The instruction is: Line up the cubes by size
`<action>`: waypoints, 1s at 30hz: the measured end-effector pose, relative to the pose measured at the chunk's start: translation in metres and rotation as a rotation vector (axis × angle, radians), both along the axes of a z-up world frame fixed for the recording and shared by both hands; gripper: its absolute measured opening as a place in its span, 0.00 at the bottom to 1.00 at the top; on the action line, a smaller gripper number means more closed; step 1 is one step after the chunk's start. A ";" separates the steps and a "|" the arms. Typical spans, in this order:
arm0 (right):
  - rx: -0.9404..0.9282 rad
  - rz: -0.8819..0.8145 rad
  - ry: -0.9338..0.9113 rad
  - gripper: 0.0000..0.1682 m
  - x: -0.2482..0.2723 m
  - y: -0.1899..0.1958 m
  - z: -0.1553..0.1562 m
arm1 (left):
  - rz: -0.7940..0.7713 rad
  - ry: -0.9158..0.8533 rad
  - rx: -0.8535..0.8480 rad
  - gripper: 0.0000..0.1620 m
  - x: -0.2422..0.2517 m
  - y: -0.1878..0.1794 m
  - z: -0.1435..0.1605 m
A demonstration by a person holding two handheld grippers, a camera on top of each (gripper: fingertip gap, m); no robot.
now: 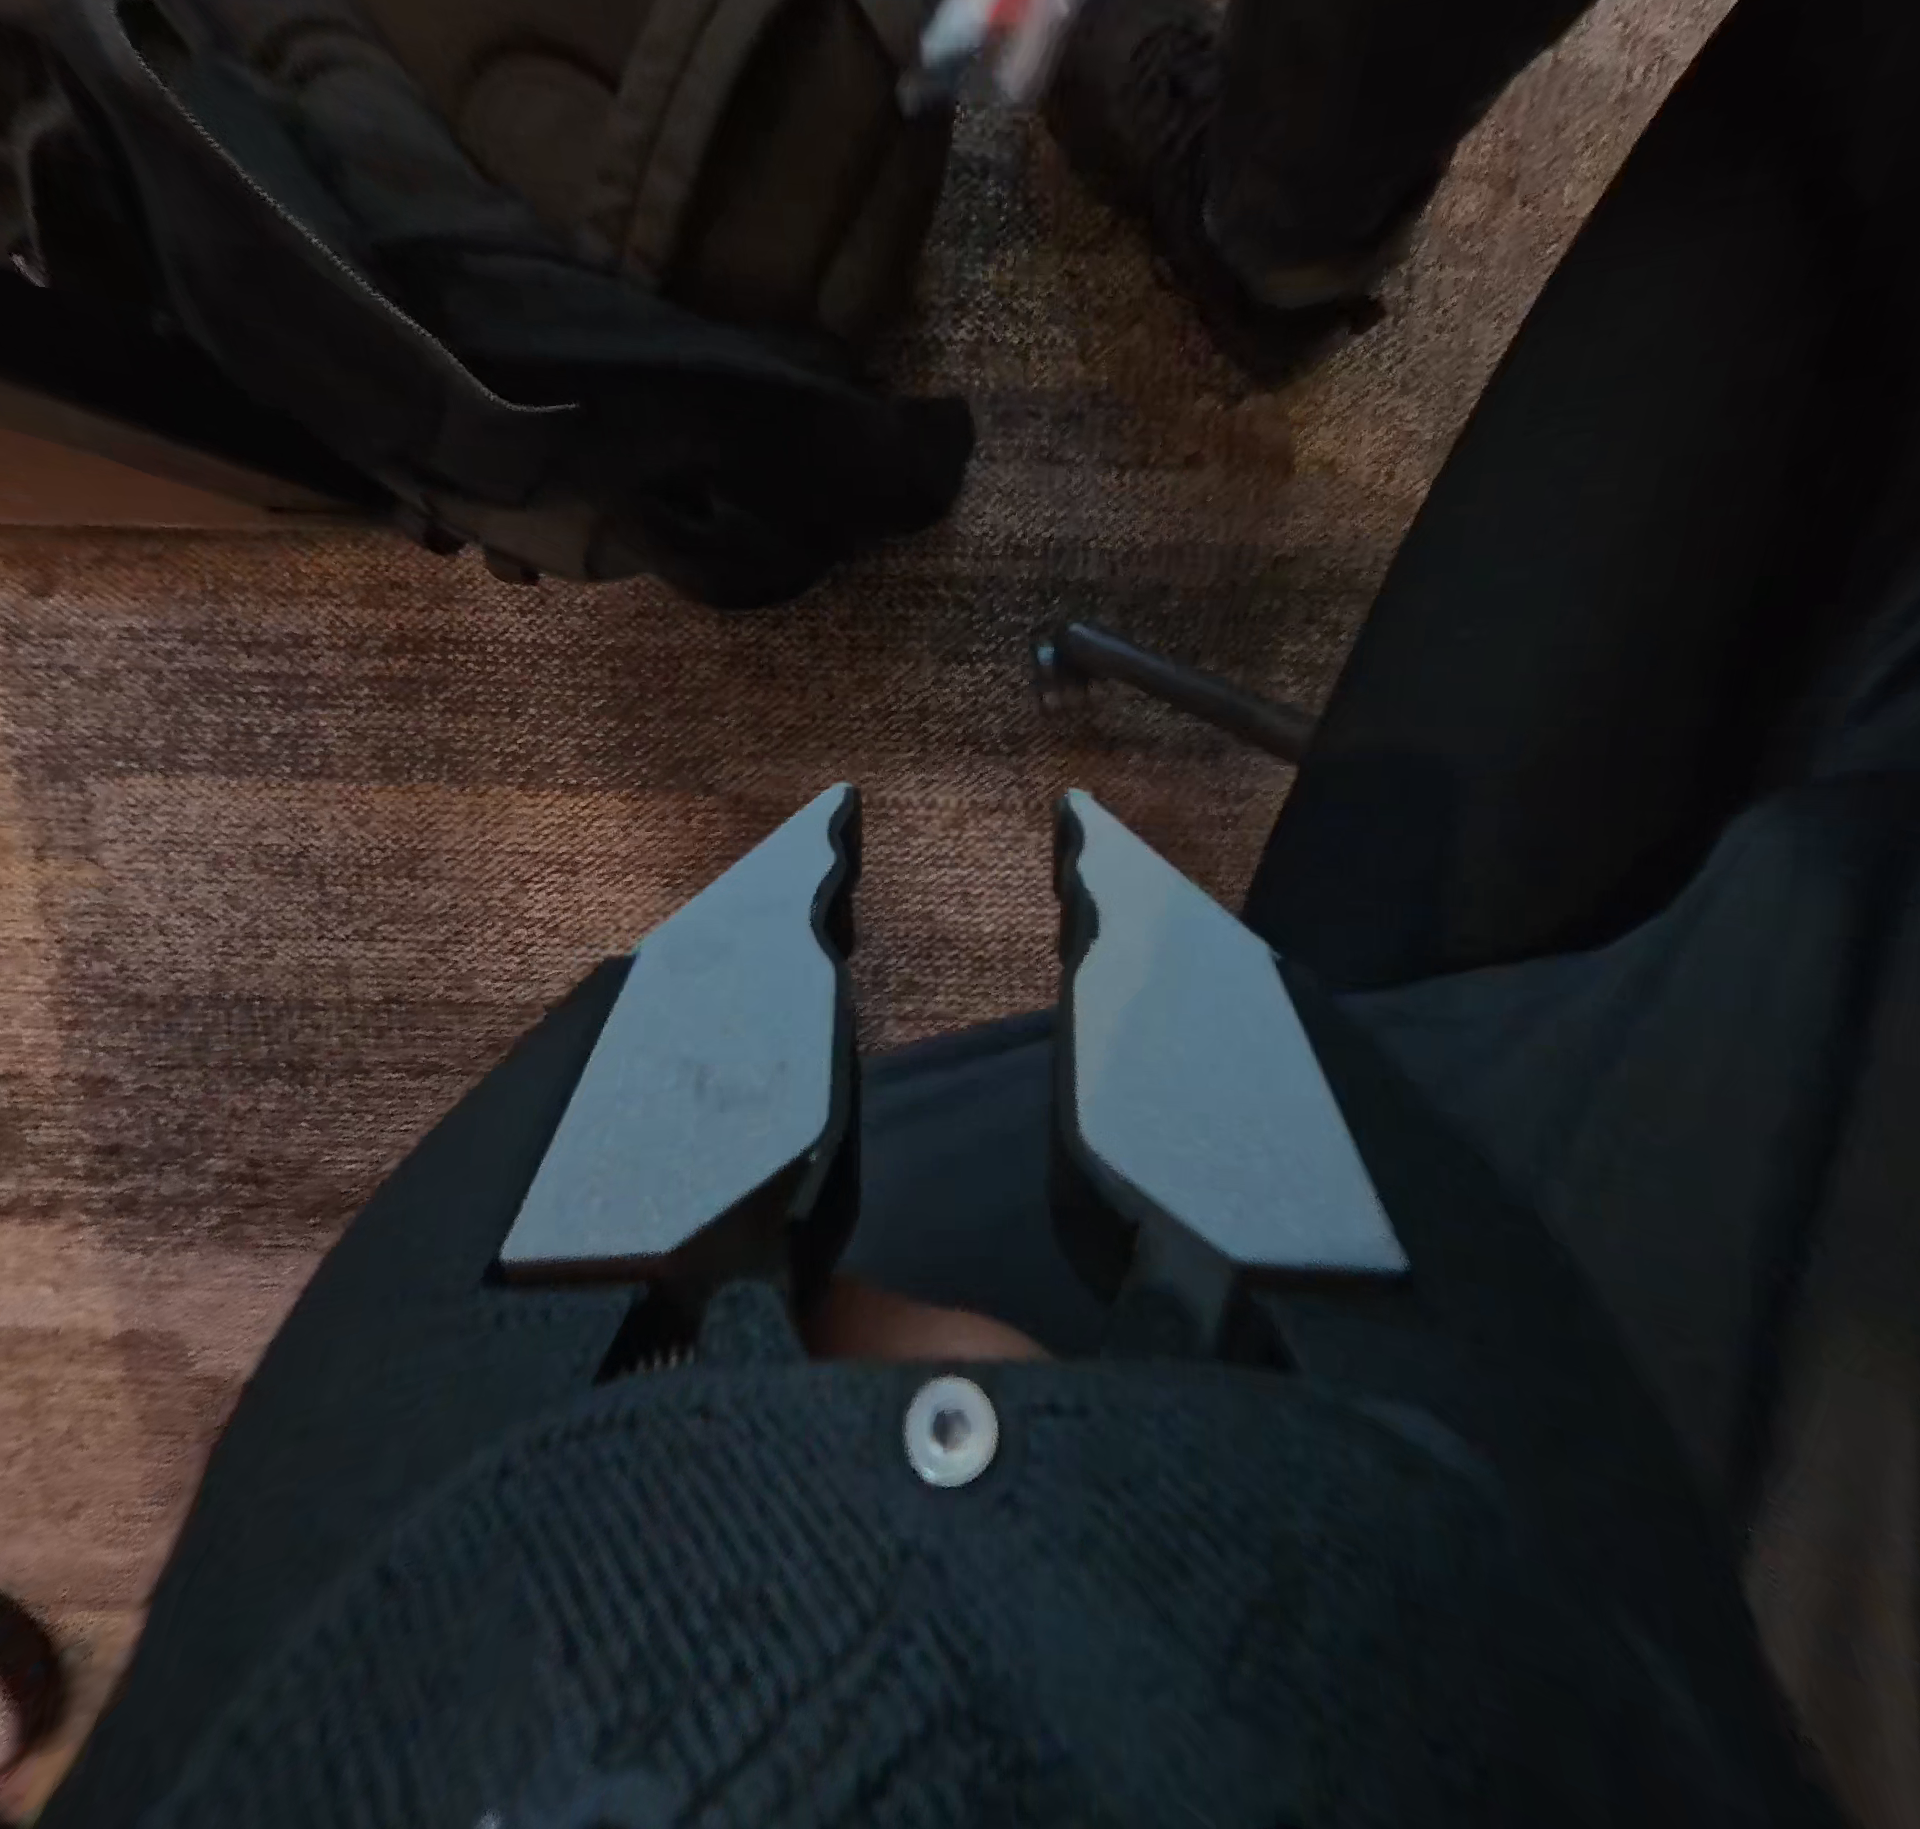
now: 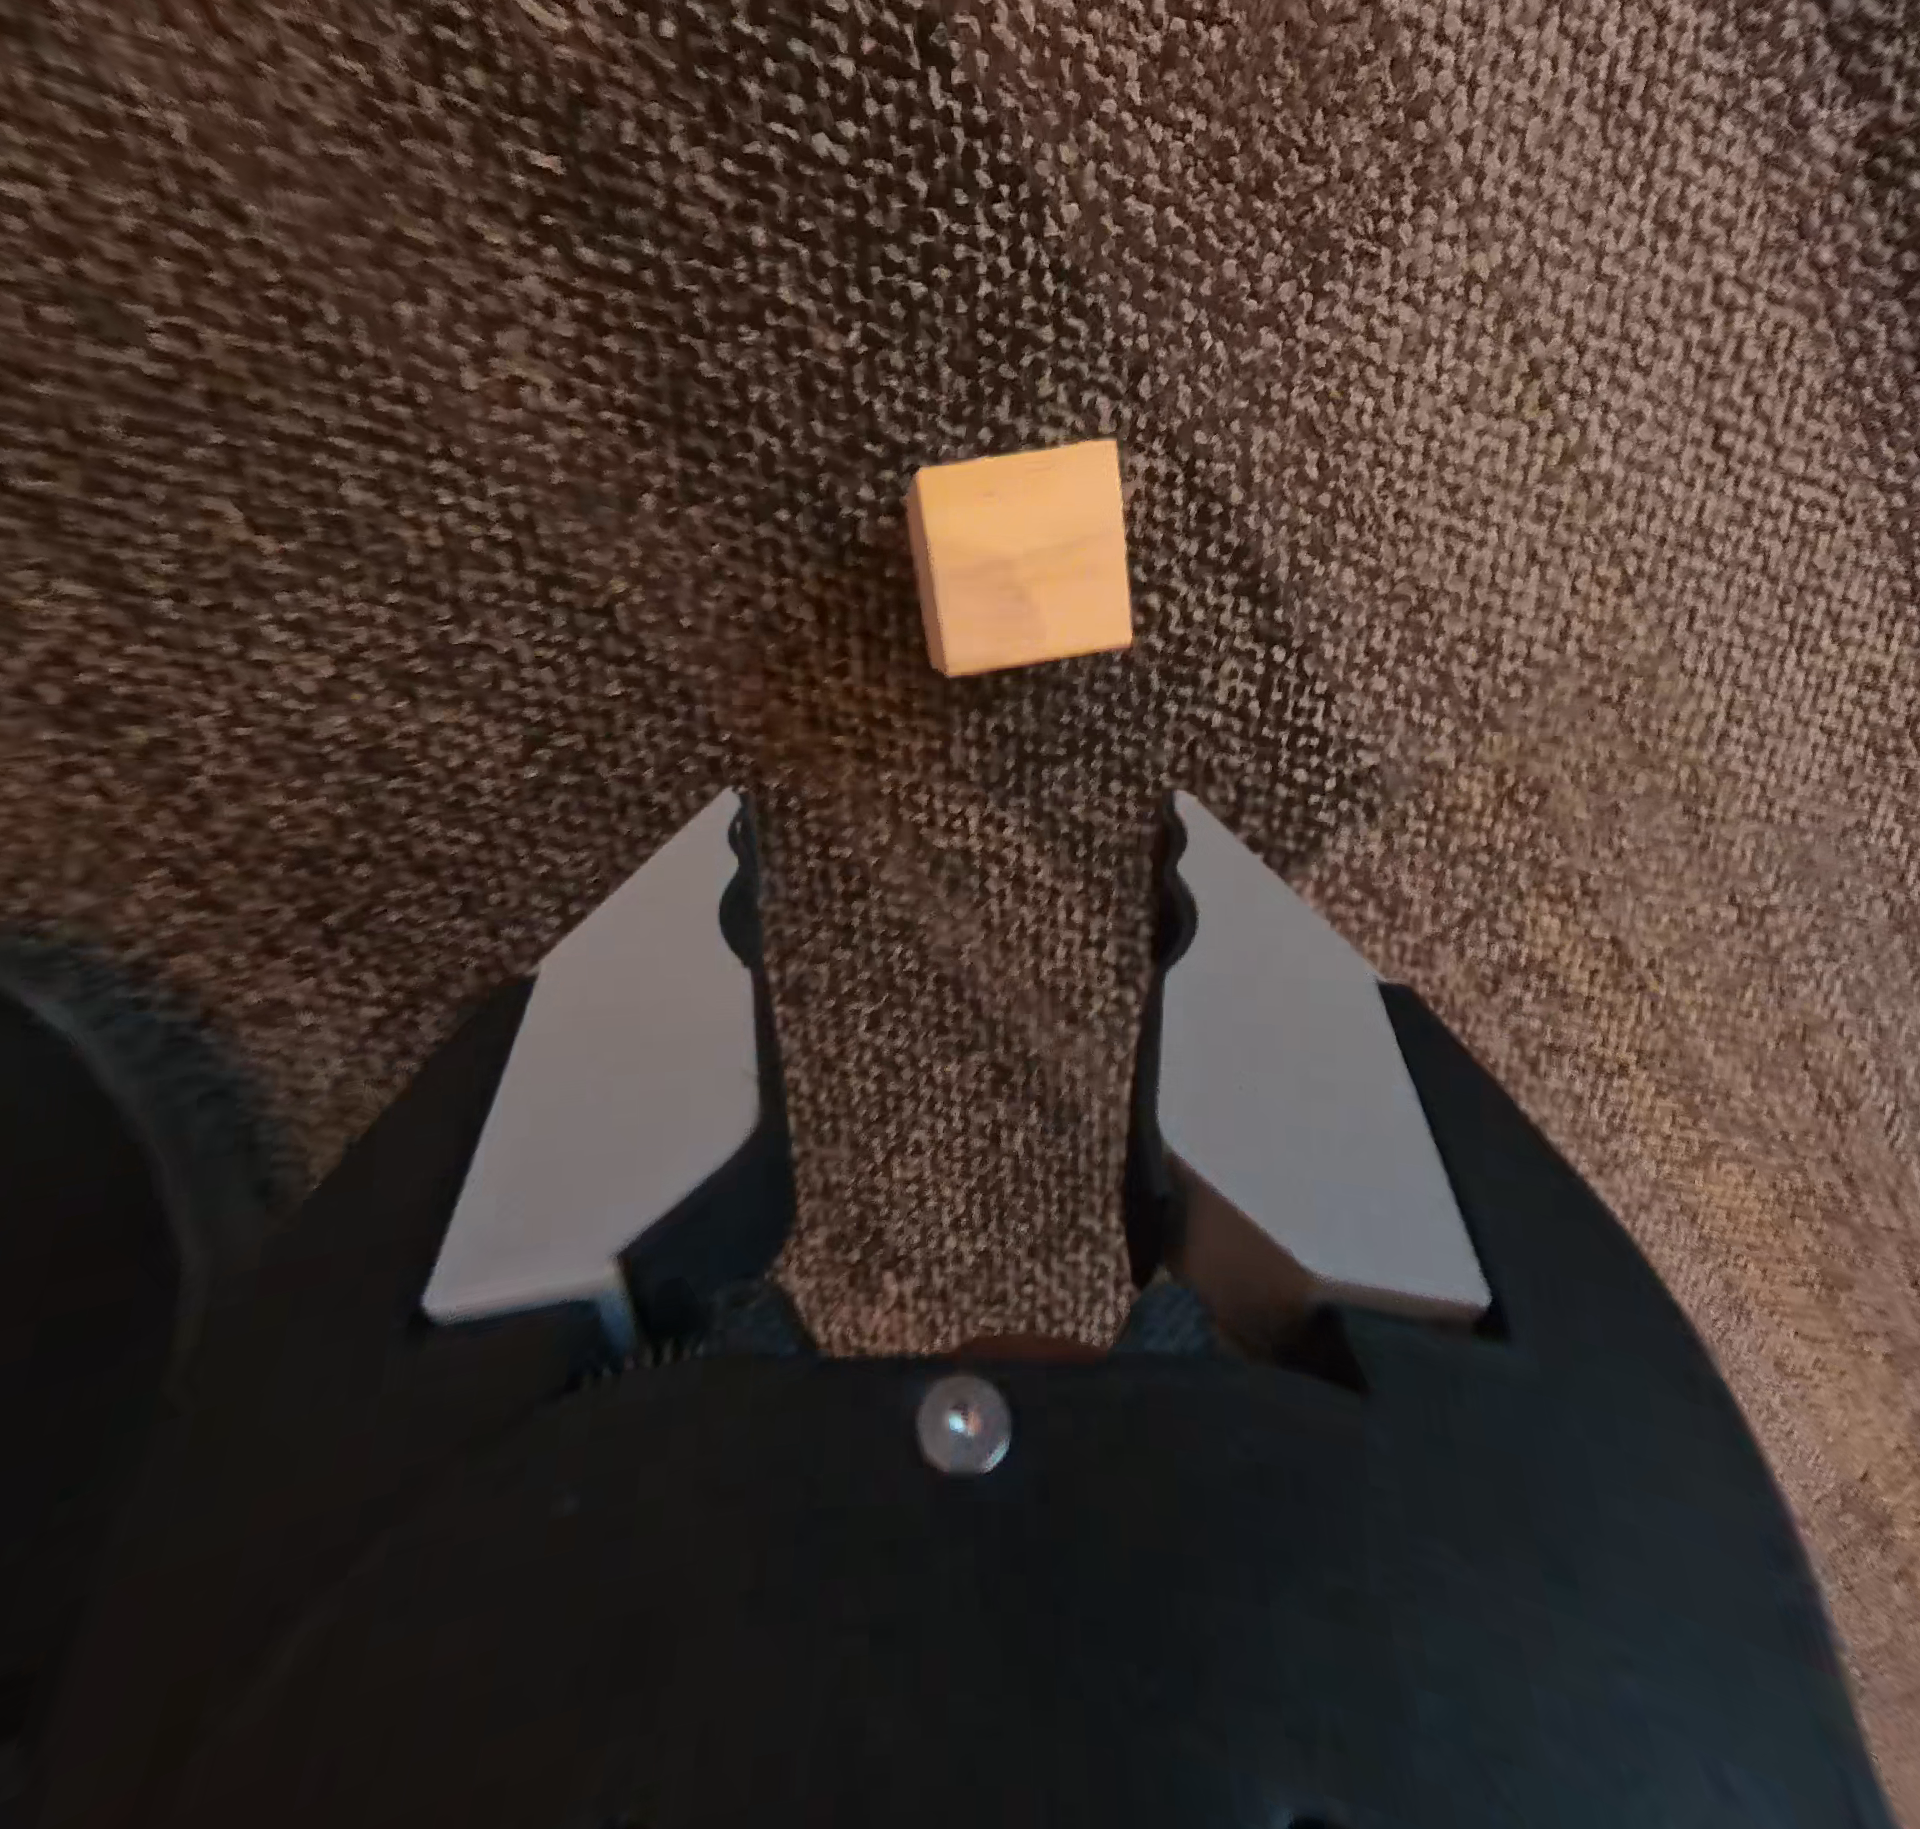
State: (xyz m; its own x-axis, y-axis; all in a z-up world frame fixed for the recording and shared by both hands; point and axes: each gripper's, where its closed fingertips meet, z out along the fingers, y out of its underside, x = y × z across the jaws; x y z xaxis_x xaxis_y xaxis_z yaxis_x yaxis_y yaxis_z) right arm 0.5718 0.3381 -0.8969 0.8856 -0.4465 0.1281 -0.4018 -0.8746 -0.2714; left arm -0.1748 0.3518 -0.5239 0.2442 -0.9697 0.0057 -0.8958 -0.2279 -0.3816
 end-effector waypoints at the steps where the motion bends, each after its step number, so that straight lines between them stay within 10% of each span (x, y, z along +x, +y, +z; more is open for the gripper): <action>1: -0.006 0.004 0.001 0.44 0.007 0.003 -0.009 | 0.004 0.006 -0.020 0.21 0.010 -0.001 -0.002; 11: -0.201 -0.047 0.162 0.41 0.041 0.012 -0.111 | -0.005 0.055 -0.157 0.22 0.091 0.021 -0.019; 16: -0.117 -0.031 0.153 0.39 0.038 0.028 -0.092 | -0.042 0.052 -0.154 0.21 0.102 0.028 -0.029; 21: 0.200 0.069 0.176 0.39 0.003 0.070 0.008 | 0.008 -0.033 -0.122 0.20 0.090 0.027 -0.020; 30: 0.636 0.410 0.091 0.39 -0.147 0.153 0.325 | -0.047 -0.244 0.070 0.19 0.026 -0.004 0.032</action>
